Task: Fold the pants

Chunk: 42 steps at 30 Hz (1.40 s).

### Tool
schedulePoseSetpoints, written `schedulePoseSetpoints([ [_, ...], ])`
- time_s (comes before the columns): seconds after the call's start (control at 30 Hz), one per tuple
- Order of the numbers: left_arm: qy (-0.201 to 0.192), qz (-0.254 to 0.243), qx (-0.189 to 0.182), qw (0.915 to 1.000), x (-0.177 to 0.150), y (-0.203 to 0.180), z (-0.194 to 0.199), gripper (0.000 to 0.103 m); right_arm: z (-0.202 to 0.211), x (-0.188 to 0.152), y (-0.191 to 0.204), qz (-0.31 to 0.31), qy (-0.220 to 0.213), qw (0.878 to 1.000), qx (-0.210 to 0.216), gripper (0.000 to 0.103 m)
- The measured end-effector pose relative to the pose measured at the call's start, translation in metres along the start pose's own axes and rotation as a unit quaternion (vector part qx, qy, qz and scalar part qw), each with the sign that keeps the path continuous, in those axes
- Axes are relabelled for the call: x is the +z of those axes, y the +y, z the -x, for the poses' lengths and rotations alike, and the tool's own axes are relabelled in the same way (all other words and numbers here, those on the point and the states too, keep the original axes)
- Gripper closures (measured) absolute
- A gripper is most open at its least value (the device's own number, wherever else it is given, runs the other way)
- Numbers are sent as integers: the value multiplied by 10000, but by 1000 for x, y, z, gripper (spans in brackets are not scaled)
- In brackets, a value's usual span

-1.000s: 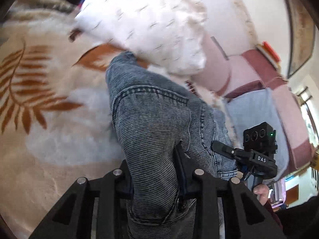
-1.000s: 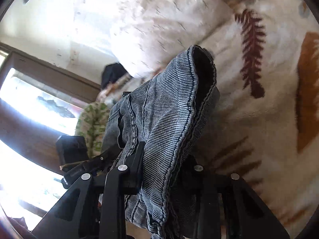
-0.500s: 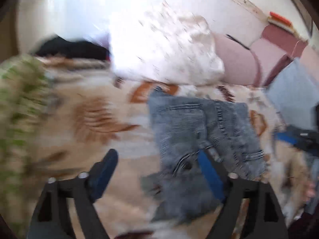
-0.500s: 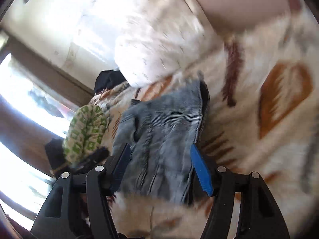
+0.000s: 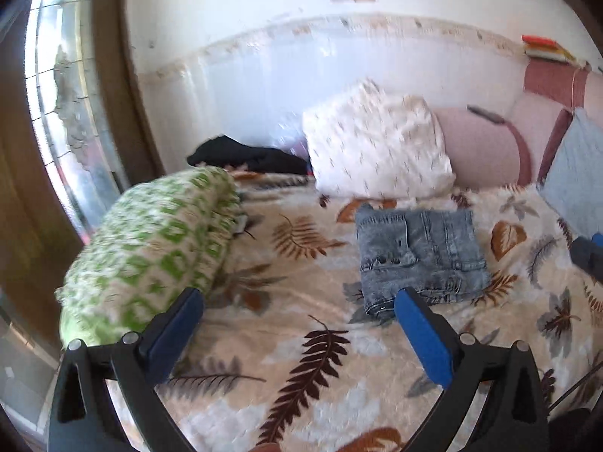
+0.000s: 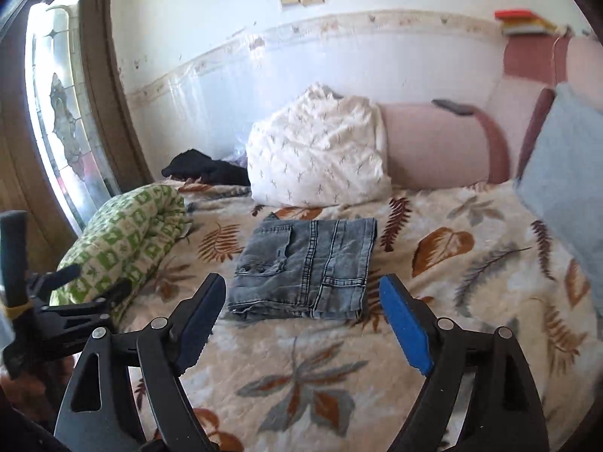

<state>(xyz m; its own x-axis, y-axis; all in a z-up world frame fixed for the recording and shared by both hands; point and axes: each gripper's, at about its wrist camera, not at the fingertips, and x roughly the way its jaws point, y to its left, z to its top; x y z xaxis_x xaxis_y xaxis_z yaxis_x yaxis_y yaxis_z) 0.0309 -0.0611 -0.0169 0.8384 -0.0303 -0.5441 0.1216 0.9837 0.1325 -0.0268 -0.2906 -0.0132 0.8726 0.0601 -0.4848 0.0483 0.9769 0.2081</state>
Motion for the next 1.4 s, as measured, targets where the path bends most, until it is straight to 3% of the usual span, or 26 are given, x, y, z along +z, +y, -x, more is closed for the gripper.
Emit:
schedulePoseSetpoints([
  [0.23, -76, 104, -110, 9999, -1, 9, 35, 0, 42, -4, 30, 146, -285, 9995, -14, 18],
  [0.47, -263, 87, -188, 9994, 1, 8, 49, 0, 57, -4, 42, 318, -372, 9988, -78, 18],
  [0.73, -419, 97, -150, 9990, 2, 9, 54, 0, 67, -3, 56, 516, -542, 9969, -238, 18],
  [1.4, -575, 117, 28, 9983, 2, 18, 63, 0, 62, -6, 71, 697, -452, 9963, -239, 18],
])
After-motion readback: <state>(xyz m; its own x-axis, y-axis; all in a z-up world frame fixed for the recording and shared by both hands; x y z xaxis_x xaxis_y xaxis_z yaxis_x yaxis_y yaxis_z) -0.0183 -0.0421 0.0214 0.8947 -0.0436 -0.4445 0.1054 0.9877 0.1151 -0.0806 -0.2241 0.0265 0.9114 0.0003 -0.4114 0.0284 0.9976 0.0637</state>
